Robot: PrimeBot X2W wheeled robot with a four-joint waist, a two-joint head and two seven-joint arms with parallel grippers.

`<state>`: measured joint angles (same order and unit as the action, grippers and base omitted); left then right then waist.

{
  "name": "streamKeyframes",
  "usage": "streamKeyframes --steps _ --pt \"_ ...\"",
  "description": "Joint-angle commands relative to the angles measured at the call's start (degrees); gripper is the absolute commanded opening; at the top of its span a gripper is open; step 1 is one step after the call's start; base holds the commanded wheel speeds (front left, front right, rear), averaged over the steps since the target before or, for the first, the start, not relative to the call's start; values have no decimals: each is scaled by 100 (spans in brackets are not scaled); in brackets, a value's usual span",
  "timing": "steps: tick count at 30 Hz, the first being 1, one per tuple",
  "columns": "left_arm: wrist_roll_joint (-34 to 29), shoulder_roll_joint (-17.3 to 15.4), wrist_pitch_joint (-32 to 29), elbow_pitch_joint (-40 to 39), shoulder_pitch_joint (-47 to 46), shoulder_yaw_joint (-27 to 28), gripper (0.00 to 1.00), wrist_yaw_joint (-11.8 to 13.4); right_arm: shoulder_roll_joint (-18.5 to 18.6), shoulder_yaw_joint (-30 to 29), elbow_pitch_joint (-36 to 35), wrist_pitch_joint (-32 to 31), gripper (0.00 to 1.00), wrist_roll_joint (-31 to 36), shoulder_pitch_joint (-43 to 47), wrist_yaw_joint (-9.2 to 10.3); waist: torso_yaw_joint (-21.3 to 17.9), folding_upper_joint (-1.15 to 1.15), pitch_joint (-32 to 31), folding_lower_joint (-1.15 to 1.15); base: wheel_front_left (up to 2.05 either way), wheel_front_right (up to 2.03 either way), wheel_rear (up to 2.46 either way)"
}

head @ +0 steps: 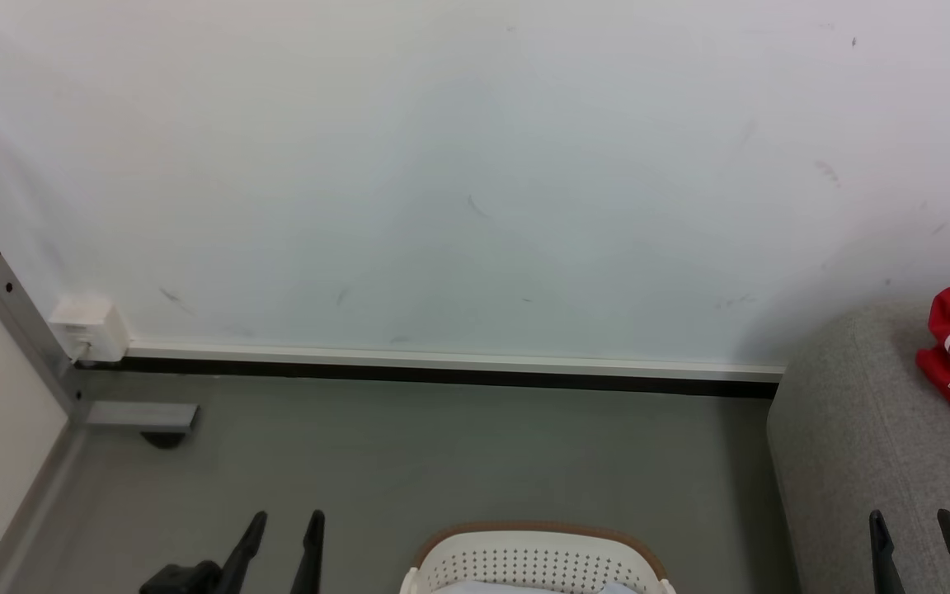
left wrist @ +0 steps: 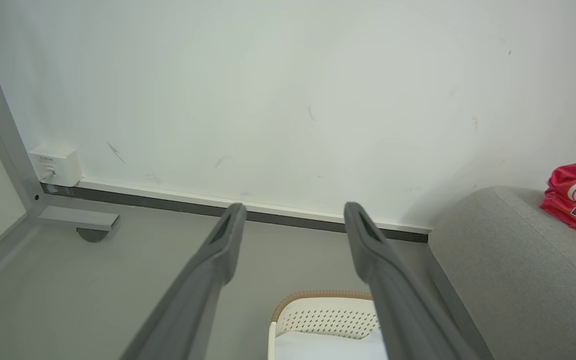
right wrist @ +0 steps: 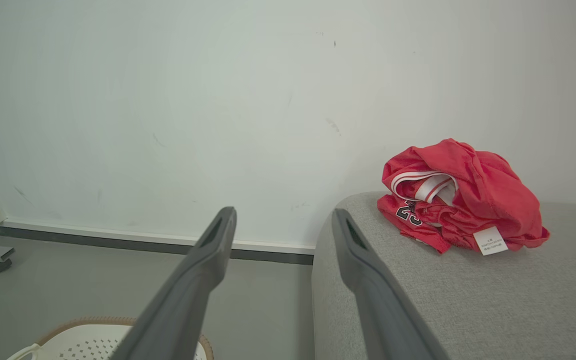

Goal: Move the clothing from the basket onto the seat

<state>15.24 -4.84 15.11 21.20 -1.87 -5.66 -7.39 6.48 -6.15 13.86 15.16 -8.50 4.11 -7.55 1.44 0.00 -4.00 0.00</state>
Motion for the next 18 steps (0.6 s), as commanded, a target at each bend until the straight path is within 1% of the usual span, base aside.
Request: streamKeyframes --steps 1,4,5,9,18 --pt "27 -55 7 6 -29 5 100 -12 28 -10 9 -2 100 -7 -46 13 2 0 6 0 0 0 0" --pt "104 -56 7 0 -39 -59 100 -12 30 9 21 -2 100 -19 -58 13 -5 0 9 0 0 0 0" --pt "66 -18 0 2 -2 -71 0 0 0 16 9 0 0 -7 -15 0 -3 0 8 0 0 0 0" --pt "111 38 -25 157 112 -83 0 2 -96 14 181 -28 0 -59 61 -1 -3 0 10 0 0 0 0" --pt "1051 57 -299 50 32 91 0 1 -127 -23 179 -322 0 -1085 -103 0 -13 0 39 0 0 0 0"
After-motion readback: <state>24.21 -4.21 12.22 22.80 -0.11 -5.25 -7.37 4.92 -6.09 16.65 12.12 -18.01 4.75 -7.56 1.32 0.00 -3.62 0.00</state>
